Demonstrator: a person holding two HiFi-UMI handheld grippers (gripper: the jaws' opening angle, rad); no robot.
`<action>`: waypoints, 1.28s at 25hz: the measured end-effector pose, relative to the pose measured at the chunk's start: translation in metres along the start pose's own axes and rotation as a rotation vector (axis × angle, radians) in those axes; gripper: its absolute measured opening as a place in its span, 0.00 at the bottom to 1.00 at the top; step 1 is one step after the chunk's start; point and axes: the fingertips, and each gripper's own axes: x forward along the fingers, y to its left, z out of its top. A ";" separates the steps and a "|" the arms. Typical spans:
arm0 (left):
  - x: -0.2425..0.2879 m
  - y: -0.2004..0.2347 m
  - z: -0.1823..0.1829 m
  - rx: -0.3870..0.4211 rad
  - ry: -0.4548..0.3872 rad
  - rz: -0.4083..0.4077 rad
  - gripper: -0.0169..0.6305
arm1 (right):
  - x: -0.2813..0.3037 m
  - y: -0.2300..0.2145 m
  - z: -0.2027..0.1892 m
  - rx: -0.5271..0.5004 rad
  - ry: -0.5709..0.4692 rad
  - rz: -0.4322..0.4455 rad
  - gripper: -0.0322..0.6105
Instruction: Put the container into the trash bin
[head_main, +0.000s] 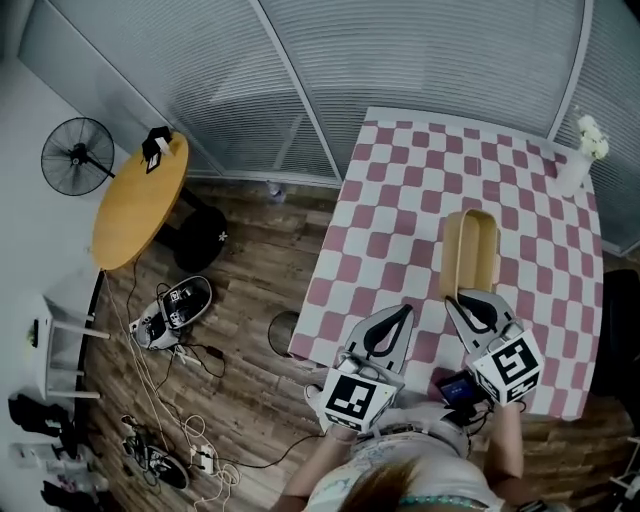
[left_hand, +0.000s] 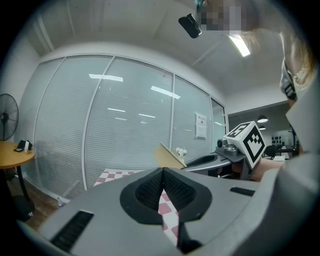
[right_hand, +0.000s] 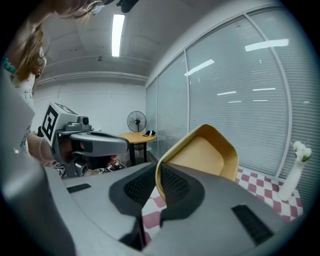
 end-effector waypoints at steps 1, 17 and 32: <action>-0.006 0.006 0.000 -0.003 0.000 0.002 0.04 | 0.005 0.006 0.002 -0.004 0.003 0.001 0.08; -0.192 0.174 0.001 -0.016 -0.049 0.140 0.04 | 0.159 0.208 0.059 -0.037 -0.048 0.144 0.08; -0.318 0.273 -0.021 -0.065 -0.066 0.430 0.04 | 0.263 0.370 0.093 -0.081 -0.075 0.511 0.08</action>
